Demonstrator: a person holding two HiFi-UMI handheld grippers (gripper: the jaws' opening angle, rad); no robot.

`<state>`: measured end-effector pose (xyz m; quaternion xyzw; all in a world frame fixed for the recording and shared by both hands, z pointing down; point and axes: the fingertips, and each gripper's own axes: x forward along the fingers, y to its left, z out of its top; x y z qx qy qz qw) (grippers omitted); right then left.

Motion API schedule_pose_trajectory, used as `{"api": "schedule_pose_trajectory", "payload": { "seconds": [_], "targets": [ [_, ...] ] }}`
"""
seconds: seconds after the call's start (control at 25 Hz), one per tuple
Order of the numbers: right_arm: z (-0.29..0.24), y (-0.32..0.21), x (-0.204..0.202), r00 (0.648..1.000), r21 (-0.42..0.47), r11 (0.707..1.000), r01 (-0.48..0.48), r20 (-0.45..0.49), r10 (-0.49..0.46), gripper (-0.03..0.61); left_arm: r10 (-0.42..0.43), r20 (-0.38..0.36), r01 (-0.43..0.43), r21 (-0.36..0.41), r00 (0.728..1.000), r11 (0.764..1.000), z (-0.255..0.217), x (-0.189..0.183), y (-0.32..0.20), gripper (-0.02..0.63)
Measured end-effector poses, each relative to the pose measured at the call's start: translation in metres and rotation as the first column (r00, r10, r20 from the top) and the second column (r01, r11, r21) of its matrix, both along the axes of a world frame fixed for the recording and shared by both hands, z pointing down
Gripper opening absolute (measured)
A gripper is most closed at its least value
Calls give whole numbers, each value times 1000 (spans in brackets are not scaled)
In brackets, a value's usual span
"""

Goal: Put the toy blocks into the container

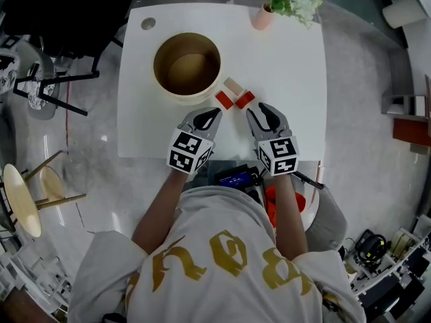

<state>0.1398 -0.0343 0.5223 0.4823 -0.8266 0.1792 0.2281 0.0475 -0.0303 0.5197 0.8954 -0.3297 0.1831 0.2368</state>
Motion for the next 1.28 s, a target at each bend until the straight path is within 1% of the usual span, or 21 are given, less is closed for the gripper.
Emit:
{"api": "schedule_pose_trajectory", "payload": {
  "seconds": [0.24, 0.36, 0.64, 0.84, 1.08, 1.28],
  "targets": [
    [29, -4, 0, 997, -63, 996, 62, -45, -65, 201, -2, 12, 3, -49, 1000, 999, 20, 4, -2, 0],
    [37, -7, 1, 995, -76, 994, 77, -54, -82, 232, -5, 14, 6, -67, 1000, 998, 27, 4, -3, 0],
    [56, -14, -2, 986, -106, 986, 126, -93, -136, 281, -9, 23, 11, -88, 1000, 996, 41, 2, -7, 0],
    [66, -18, -3, 983, -124, 983, 139, -106, -152, 299, -7, 25, 10, -109, 1000, 994, 48, 2, -6, 0],
    [74, -26, -12, 972, -127, 975, 181, -130, -198, 311, 11, 31, -7, -121, 999, 993, 54, 4, -7, 0],
    [75, -30, -17, 971, -125, 974, 189, -125, -205, 324, 11, 36, -6, -131, 999, 991, 57, 3, -9, 0]
  ]
}}
